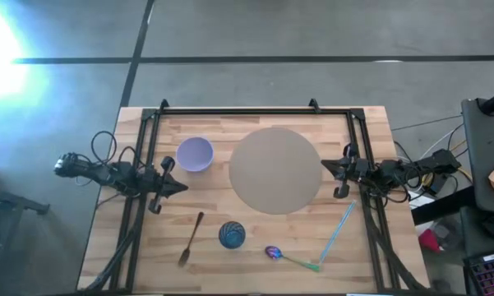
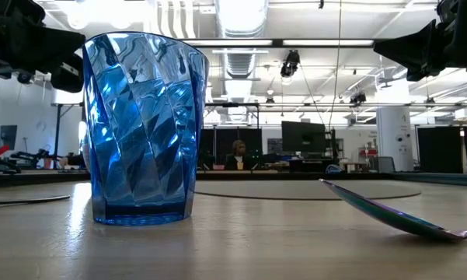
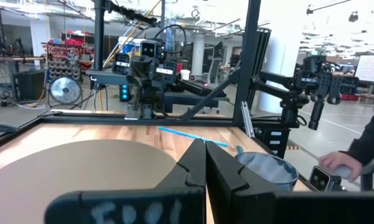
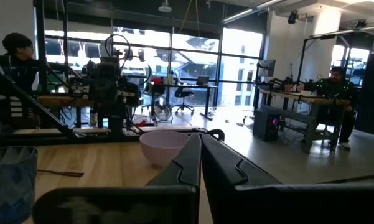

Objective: Pick & Place Utensil
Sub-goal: Put the purple bowl on the placemat

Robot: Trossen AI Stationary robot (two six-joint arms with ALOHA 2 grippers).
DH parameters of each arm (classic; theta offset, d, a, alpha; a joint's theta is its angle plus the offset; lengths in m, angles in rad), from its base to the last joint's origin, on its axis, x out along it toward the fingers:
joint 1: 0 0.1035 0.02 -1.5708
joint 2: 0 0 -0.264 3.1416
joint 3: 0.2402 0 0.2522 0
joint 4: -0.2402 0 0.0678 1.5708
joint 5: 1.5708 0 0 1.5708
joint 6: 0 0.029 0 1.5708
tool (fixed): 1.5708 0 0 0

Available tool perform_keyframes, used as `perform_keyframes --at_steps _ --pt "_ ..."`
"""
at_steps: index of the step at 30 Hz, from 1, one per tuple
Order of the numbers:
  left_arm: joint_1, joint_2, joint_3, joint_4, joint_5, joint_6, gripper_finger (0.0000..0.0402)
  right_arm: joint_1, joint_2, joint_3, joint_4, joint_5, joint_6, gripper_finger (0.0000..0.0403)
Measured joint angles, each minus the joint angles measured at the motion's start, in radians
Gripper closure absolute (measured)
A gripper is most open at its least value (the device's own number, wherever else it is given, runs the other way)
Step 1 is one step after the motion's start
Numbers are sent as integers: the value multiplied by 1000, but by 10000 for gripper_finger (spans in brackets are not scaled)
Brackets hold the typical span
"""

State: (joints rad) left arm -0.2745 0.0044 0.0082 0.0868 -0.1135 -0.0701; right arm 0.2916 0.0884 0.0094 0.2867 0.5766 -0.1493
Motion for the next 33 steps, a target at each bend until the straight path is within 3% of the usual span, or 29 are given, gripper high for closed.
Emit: perform_keyframes --at_steps 24,33 --pt "0 0 0 0 -1 -6 401 0 0 0 0 0 0 394" --pt "0 0 0 9 -53 -45 395 0 0 0 0 0 0 394"
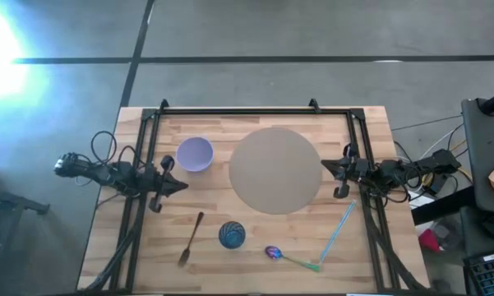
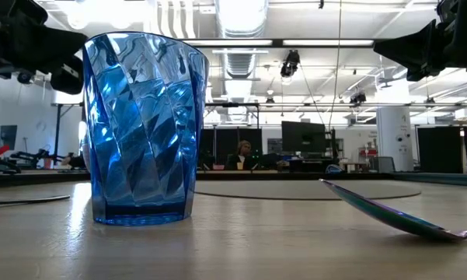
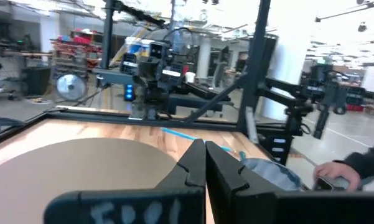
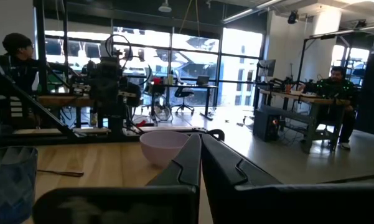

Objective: Pick & Place Utensil
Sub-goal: Put the purple bowl on the placemat

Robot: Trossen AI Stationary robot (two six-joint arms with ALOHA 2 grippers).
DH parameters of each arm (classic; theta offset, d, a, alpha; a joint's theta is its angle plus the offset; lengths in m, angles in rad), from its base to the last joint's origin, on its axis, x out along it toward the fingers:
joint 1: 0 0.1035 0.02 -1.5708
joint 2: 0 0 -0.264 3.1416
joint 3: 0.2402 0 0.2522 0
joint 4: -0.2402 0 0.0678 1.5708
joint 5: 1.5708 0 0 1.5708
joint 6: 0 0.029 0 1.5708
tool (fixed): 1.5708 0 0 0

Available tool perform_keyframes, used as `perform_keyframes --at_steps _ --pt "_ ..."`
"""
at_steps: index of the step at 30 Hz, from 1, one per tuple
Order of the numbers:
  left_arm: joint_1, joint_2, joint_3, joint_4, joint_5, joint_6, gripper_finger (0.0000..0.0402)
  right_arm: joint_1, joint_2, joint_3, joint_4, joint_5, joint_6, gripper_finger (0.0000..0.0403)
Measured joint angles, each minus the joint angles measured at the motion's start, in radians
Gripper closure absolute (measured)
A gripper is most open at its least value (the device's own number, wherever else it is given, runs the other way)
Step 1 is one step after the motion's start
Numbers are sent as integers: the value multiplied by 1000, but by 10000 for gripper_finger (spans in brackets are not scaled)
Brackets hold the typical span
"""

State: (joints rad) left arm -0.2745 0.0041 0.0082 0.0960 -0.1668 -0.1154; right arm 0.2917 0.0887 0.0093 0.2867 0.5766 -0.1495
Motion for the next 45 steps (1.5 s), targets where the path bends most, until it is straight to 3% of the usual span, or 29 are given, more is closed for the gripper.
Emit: perform_keyframes --at_steps 6,12,21,31,45 --pt "0 1 0 0 -160 38 324 0 0 0 0 0 0 394" --pt "0 1 0 12 -474 41 249 0 0 0 0 0 0 394" --pt "3 10 91 15 -655 35 232 0 0 0 0 0 0 394" --pt "31 166 278 -76 -705 1 233 0 0 0 0 0 0 394" --pt "241 474 614 -597 -676 -356 234 0 0 0 0 0 0 394"
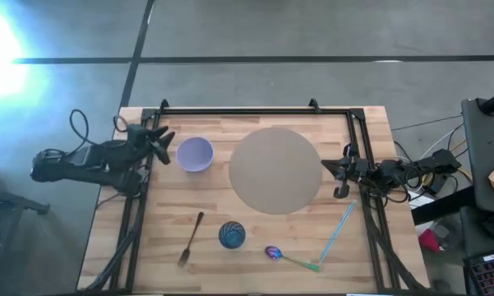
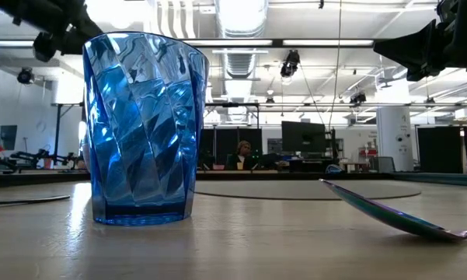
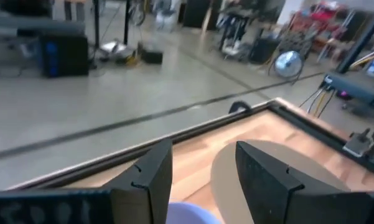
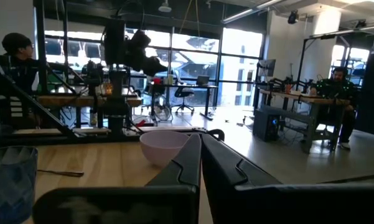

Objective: Pick & Place Utensil
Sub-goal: Put the purple bowl on the placemat

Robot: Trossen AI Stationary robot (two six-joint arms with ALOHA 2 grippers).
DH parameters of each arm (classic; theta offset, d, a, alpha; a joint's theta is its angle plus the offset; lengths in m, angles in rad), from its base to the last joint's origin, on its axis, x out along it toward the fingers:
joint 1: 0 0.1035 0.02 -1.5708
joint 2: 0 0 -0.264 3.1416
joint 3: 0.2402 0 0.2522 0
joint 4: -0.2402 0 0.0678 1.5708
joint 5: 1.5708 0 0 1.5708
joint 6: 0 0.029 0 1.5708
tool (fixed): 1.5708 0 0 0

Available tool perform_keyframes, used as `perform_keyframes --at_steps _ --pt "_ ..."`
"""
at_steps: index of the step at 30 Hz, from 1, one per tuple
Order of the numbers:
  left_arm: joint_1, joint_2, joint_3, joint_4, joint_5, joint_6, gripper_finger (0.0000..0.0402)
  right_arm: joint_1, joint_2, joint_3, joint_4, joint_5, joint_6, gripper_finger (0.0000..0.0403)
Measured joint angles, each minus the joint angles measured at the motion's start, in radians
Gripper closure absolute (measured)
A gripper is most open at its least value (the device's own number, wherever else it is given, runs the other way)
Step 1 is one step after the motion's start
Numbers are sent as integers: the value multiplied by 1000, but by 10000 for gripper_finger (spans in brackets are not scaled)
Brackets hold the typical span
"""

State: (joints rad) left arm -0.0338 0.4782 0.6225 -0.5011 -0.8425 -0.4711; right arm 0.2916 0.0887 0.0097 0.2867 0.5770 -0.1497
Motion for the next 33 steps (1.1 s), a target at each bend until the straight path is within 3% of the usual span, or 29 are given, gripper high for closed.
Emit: perform_keyframes --at_steps 9,18,33 --pt "218 233 164 -164 210 -54 234 0 0 0 0 0 0 394" --pt "517 355 182 -207 600 -30 234 0 0 0 0 0 0 394" --pt "590 441 228 -248 651 108 234 0 0 0 0 0 0 394"
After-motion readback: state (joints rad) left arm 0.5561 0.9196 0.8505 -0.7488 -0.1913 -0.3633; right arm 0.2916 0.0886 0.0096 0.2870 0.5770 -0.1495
